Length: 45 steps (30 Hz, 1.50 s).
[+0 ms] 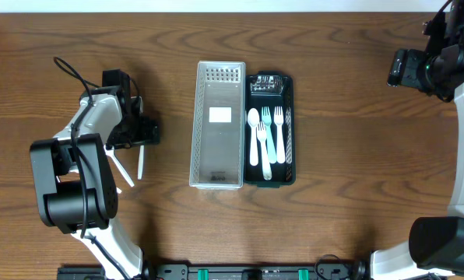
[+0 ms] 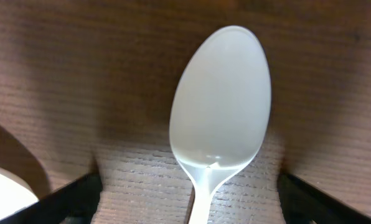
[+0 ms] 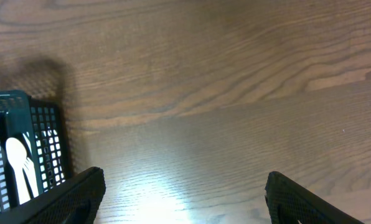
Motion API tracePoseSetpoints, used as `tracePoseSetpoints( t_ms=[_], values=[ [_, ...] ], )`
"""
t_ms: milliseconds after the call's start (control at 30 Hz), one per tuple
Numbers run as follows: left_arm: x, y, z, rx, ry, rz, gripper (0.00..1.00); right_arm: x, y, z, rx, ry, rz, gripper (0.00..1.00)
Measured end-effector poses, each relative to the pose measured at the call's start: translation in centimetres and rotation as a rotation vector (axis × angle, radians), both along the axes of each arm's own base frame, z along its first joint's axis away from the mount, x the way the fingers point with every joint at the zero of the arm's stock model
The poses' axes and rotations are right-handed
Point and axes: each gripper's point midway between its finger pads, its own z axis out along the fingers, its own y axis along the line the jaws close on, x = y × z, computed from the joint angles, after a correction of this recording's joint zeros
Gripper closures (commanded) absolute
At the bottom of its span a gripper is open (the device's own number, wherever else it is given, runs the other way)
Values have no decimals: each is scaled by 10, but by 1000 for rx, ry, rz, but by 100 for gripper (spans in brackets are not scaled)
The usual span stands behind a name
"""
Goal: Pack container
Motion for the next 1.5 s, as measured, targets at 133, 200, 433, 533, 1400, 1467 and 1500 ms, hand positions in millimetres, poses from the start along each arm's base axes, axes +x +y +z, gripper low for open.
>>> tracePoseSetpoints(
  t_ms=[133, 200, 433, 533, 1400, 1467, 1500],
  values=[
    [-7, -1, 0, -3, 28, -1, 40, 0, 0, 0, 0, 0, 1, 14],
    [-9, -1, 0, -4, 39, -1, 50, 0, 0, 0, 0, 0, 0, 14],
    [-12, -2, 0, -8, 49, 0, 93, 0, -1, 0, -3, 0, -1, 14],
    [-12, -2, 0, -9, 48, 0, 94, 0, -1, 0, -3, 0, -1, 14],
    [15, -140, 209, -88, -423, -224, 94, 1, -1, 1, -4, -7, -1, 14],
    [10, -159, 202, -106, -400, -234, 94, 1, -1, 1, -4, -7, -1, 14],
    [9, -166, 197, -111, -384, -238, 94, 1, -1, 1, -4, -7, -1, 14]
  ],
)
